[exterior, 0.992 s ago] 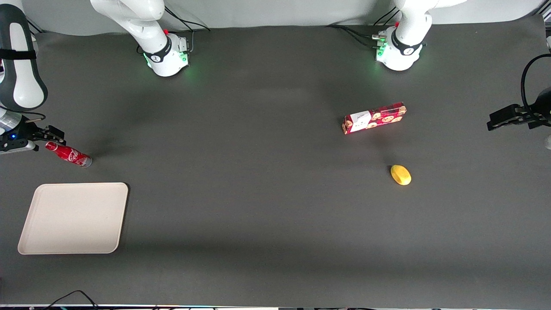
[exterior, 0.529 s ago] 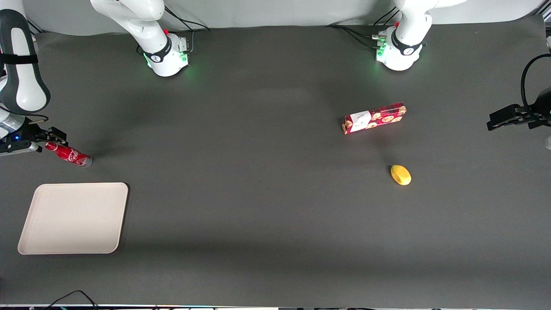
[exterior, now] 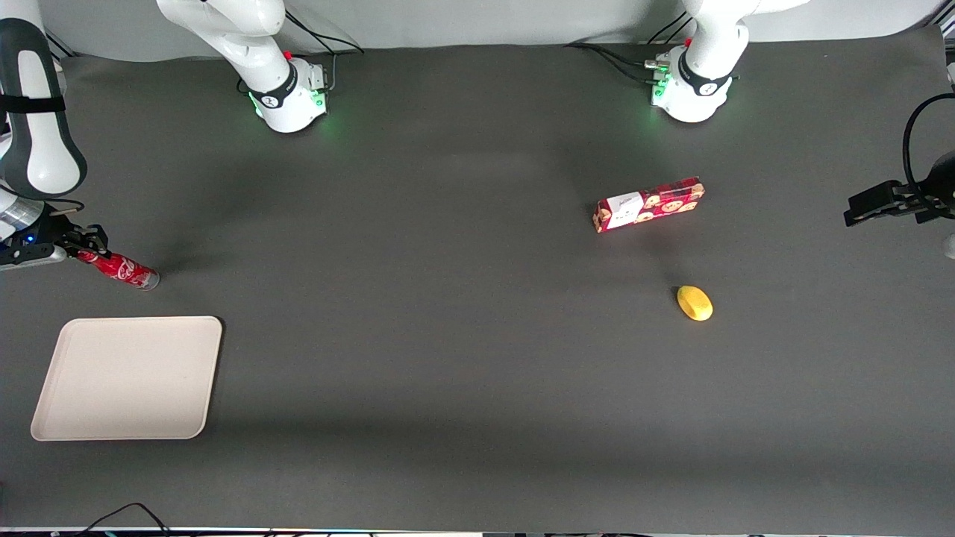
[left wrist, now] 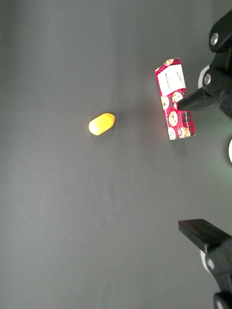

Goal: Place coke bottle on tray
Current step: 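Lower the right gripper and close it around the bottle's neck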

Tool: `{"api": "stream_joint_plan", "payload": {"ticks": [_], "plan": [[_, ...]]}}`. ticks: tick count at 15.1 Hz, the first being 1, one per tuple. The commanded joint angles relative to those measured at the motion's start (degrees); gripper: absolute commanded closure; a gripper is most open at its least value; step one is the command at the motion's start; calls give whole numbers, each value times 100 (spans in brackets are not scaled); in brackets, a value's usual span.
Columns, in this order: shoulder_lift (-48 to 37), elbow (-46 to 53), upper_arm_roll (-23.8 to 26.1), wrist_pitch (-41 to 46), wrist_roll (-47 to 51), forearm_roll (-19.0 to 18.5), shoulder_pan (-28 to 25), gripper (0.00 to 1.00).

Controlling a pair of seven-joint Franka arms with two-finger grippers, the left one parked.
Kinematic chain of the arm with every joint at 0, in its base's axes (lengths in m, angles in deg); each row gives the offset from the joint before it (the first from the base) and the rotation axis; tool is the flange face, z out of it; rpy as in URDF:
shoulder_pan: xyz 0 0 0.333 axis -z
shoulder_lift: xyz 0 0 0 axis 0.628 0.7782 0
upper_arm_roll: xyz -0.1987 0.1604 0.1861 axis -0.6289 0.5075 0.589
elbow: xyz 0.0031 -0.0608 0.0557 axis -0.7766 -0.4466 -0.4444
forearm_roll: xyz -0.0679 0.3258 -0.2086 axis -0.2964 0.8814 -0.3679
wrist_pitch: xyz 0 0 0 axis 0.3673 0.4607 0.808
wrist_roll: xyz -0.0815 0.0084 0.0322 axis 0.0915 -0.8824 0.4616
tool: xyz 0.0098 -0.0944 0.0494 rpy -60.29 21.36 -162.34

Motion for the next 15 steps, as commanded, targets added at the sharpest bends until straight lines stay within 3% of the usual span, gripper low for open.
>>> {"api": "stream_joint_plan", "payload": {"ticks": [1, 4, 7, 12, 15], "plan": [[25, 12, 24, -21, -163, 261, 21, 100], [-53, 91, 33, 137, -137, 261, 13, 100], [-299, 450, 25, 935, 30, 261, 13, 100], [-353, 1749, -2, 2175, 311, 165, -14, 100], [-309, 2715, 33, 2991, 933, -343, -145, 100]]}}
